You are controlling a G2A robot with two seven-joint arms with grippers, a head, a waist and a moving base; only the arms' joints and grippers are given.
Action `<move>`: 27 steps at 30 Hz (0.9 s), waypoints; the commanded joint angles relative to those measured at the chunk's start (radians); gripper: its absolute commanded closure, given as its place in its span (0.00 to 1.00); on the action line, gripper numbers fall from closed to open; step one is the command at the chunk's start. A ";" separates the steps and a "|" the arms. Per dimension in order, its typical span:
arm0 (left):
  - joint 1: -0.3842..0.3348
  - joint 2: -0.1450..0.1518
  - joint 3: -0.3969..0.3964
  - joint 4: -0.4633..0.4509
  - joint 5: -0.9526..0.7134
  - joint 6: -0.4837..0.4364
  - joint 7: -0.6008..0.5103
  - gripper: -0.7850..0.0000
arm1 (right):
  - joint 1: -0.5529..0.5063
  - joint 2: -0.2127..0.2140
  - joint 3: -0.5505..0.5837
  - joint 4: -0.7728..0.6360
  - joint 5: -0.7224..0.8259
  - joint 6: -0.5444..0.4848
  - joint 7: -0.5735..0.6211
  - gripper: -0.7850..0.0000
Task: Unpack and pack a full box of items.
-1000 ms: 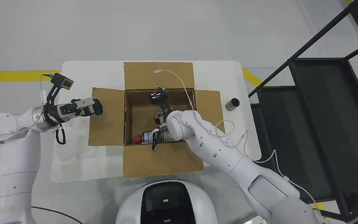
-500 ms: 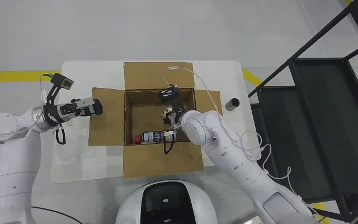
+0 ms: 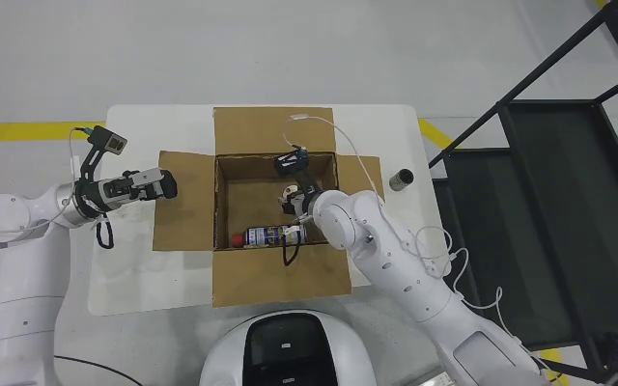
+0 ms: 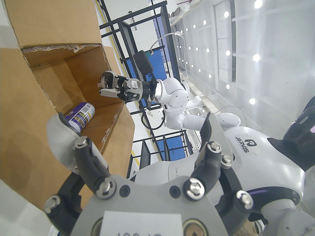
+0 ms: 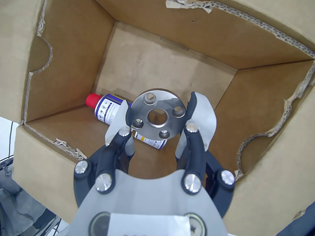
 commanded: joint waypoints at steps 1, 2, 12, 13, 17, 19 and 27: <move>0.000 0.000 0.000 0.000 0.000 0.000 0.000 0.00 | 0.000 0.000 0.000 0.000 0.000 0.000 0.000 1.00; 0.000 0.000 0.000 0.000 0.000 0.000 0.000 0.00 | 0.000 0.000 0.000 0.000 0.000 0.000 0.000 1.00; 0.000 0.000 0.000 0.000 0.000 0.000 0.000 0.00 | 0.000 0.000 0.000 0.000 0.000 0.000 0.000 1.00; 0.000 0.000 0.000 0.000 0.000 0.000 0.000 0.00 | 0.000 0.000 0.000 0.000 0.000 0.000 0.000 1.00; 0.000 0.000 0.000 0.000 0.000 0.000 0.000 0.00 | 0.000 0.000 0.000 0.000 0.000 0.000 0.000 1.00; 0.000 0.000 0.000 0.000 0.000 0.000 0.000 0.00 | -0.008 0.000 0.005 -0.006 0.008 -0.009 -0.017 1.00; 0.000 0.000 0.000 0.000 0.000 0.000 0.000 0.00 | -0.127 0.039 0.143 -0.238 -0.026 -0.101 0.050 1.00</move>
